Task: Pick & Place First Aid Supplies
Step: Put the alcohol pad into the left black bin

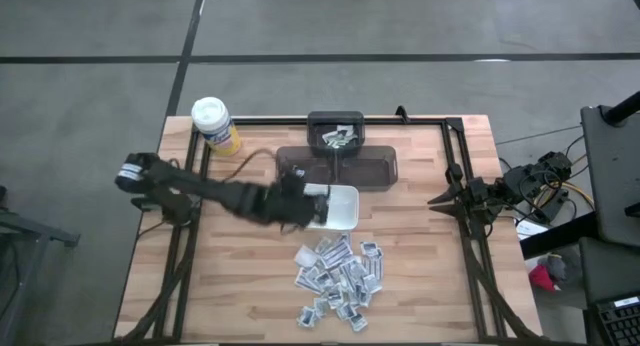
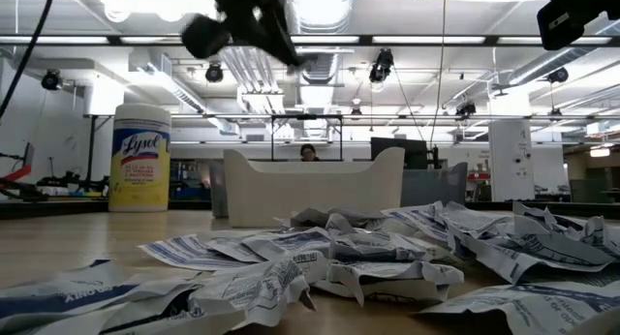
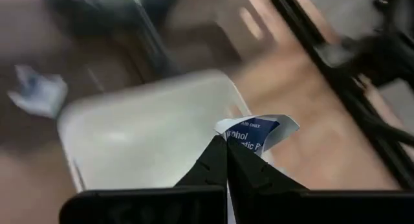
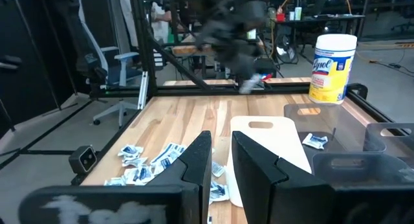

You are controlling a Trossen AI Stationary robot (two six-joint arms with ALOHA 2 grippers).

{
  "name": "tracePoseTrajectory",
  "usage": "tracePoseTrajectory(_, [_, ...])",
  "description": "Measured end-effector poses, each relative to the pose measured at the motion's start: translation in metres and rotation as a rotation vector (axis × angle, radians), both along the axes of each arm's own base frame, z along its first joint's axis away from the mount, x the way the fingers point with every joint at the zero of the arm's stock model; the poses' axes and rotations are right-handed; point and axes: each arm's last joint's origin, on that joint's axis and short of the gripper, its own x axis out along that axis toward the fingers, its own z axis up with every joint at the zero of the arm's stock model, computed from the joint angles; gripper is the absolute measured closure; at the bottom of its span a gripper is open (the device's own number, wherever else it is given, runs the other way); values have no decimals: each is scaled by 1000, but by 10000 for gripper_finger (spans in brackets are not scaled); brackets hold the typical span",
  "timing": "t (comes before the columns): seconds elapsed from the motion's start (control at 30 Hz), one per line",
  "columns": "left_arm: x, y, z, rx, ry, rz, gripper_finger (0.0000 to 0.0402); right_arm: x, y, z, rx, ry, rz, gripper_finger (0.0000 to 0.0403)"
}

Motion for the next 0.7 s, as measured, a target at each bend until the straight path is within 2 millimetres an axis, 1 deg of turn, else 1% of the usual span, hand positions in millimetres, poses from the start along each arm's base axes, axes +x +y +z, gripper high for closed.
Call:
tracePoseTrajectory(0.1, [5,40,-3,24,52,47,401,0,0,0,0,0,-1,344])
tracePoseTrajectory(0.23, [6,89,-12,-2,123,118,401,0,0,0,1,0,0,344])
tracePoseTrajectory(0.33, [2,120,-18,-23,172,171,401,0,0,0,0,0,-1,344])
tracePoseTrajectory(0.4, [0,137,-24,-53,204,190,401,0,0,0,0,0,0,344])
tracePoseTrajectory(0.47, [0,151,-34,-84,241,192,401,0,0,0,0,1,-1,344])
tracePoseTrajectory(0.53, [1,161,-44,-116,277,178,401,0,0,0,0,0,-1,344])
tracePoseTrajectory(0.6, [4,167,-56,-151,312,160,401,0,0,0,-1,0,-1,344])
tracePoseTrajectory(0.7, [10,172,-77,-203,379,141,401,0,0,0,-1,0,-1,344])
